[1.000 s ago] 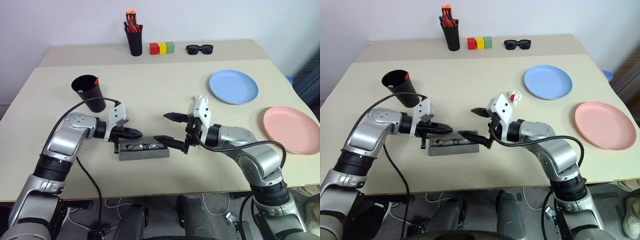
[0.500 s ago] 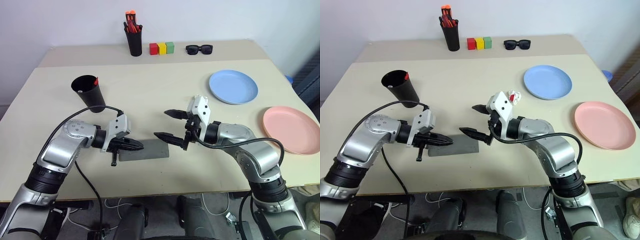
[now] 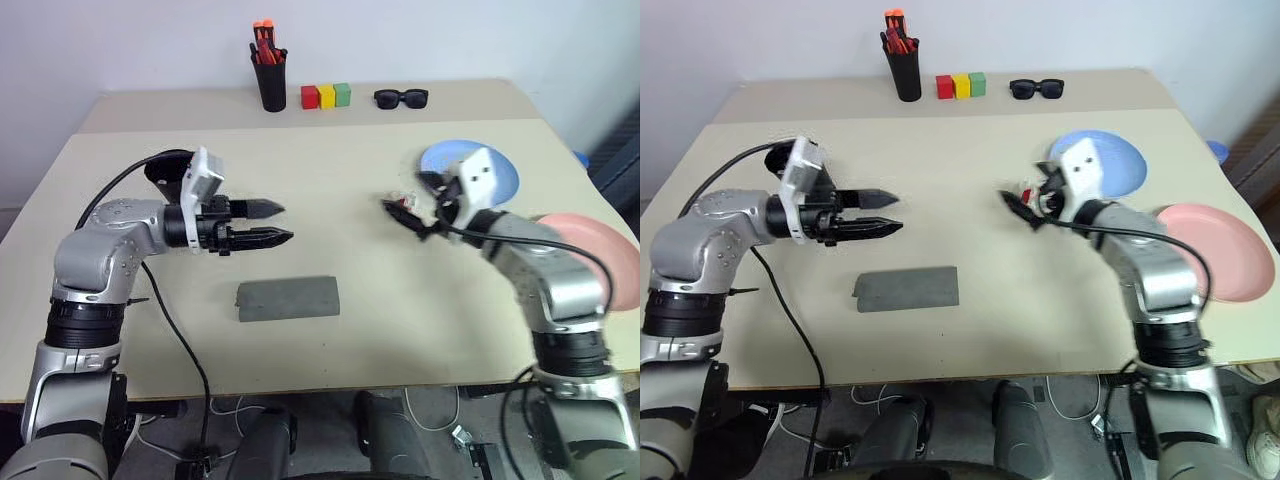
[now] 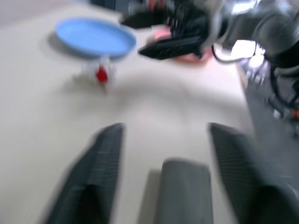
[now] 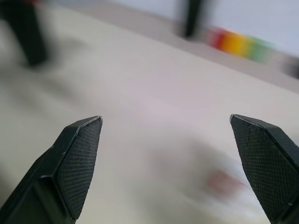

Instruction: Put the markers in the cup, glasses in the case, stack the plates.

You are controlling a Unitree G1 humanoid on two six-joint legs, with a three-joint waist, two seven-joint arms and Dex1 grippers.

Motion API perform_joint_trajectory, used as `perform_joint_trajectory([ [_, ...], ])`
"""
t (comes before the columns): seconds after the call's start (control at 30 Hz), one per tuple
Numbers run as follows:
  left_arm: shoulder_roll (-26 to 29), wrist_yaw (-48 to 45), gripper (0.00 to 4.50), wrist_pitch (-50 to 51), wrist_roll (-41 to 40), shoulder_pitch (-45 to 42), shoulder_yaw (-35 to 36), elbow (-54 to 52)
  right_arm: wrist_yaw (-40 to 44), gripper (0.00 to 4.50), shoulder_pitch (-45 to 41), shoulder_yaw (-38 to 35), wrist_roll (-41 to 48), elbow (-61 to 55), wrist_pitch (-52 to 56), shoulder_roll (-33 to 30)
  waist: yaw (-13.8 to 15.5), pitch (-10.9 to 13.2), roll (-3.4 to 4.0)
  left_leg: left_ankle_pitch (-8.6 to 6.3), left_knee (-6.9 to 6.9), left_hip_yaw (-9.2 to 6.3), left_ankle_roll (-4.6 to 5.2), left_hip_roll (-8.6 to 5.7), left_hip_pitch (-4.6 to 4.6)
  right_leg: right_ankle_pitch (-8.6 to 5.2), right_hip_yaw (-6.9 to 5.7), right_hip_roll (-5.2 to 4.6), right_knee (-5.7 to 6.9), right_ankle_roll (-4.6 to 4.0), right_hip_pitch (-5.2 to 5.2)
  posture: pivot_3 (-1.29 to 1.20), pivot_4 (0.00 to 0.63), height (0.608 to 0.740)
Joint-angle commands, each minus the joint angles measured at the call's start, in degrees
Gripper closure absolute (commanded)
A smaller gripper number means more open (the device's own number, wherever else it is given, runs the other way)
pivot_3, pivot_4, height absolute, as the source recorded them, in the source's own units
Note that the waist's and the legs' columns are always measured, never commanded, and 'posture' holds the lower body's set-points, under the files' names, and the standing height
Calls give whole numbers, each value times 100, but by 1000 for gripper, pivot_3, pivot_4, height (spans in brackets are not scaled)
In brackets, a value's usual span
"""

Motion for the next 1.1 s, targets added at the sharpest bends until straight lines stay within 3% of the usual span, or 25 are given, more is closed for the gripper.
perform_joint_trajectory([
  [0.03, -47, -43, 14, 42, -386, -127, 218, -74, -321, 0, 215, -407, -414, 156, 32, -430, -13, 0, 0, 0, 0, 2, 0, 0, 1, 0, 0, 0, 0, 0, 1, 0, 150, 740],
  [0.27, -96, -121, 14, -514, -228, -74, 51, -74, -1024, 0, 789, -989, -766, 46, 1061, -775, -35, 0, 1, 0, 0, 11, 0, 4, 8, 0, 6, 2, 3, -2, 1, 0, 150, 740],
  [0.53, -62, -253, 14, -1063, 23, -96, -178, 27, -1245, 0, 1286, -1004, -1072, 480, 1528, -876, -21, 0, 1, 0, 6, 15, 0, 2, 7, 0, 9, 0, 0, 0, 6, 0, 150, 740],
  [0.63, -59, -211, 0, -1022, 5, -89, -191, -29, -1235, 832, 1262, -1208, -920, 666, 1745, -779, -24, 0, 1, 0, 5, 16, 0, 2, 11, 0, 10, 0, 0, 0, 8, 0, 150, 740],
  [0.87, 34, -221, 0, -1191, 69, 38, -170, -16, -1326, 4474, 1040, -1224, -979, 954, 1722, -756, -24, 0, 0, 0, 8, 16, 0, 3, 12, 0, 10, 0, -1, 0, 13, 0, 150, 740],
  [1.1, 19, 22, 0, -1482, 185, 96, -86, 153, -1845, 4474, 25, -1445, -1138, 1558, 429, -744, -38, 1, 3, 0, 9, 17, 0, 2, 12, 0, 10, 0, -3, 1, 13, 0, 150, 740],
])
